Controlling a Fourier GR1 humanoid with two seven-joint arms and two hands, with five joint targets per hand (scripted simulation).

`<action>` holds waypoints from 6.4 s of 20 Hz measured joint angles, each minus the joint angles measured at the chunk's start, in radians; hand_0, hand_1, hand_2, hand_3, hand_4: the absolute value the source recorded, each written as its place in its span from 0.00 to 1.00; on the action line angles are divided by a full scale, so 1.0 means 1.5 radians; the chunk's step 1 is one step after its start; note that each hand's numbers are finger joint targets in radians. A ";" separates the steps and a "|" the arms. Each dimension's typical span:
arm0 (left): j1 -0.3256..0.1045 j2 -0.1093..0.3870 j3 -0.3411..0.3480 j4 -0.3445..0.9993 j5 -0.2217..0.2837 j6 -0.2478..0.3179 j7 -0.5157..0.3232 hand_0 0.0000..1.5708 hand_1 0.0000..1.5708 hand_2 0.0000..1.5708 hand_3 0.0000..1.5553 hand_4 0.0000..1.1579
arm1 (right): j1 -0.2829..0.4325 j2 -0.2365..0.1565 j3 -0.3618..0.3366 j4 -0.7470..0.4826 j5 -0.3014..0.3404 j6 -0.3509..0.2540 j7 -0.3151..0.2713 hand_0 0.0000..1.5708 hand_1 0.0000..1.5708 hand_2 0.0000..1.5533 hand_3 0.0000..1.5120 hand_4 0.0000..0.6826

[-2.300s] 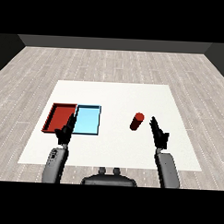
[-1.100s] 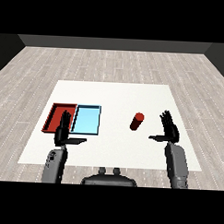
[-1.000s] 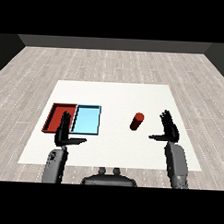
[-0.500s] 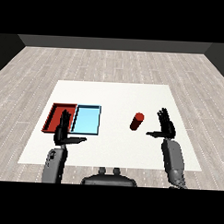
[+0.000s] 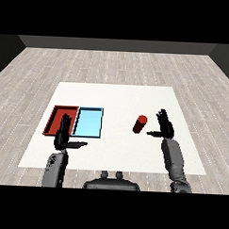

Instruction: Pick the red can and put it in the red box

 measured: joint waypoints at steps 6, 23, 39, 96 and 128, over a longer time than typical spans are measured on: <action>-0.012 0.002 0.006 -0.009 0.012 -0.004 0.019 0.00 0.00 0.00 0.00 0.00 | -0.044 0.010 0.002 0.077 0.000 -0.004 -0.023 0.00 0.00 0.00 0.00 0.00; 0.001 0.000 0.011 -0.015 0.023 -0.019 0.013 0.00 0.00 0.00 0.00 0.00 | -0.114 0.036 0.004 0.215 -0.008 -0.018 -0.082 0.00 0.00 0.00 0.00 0.00; -0.007 -0.008 0.009 -0.017 0.016 -0.005 0.019 0.00 0.00 0.00 0.00 0.00 | -0.139 0.051 0.017 0.251 -0.013 -0.027 -0.086 0.00 0.00 0.00 0.00 0.00; -0.051 -0.026 -0.063 0.025 -0.031 0.005 0.042 0.00 0.00 0.00 0.00 0.00 | -0.155 0.081 0.079 0.088 0.039 -0.191 -0.028 0.91 0.91 0.93 0.94 0.96; -0.218 -0.037 -0.331 0.152 0.039 0.200 0.119 0.00 0.00 0.00 0.00 0.00 | -0.034 0.149 0.441 -0.242 -0.034 -0.449 0.056 0.91 0.91 0.92 0.93 0.92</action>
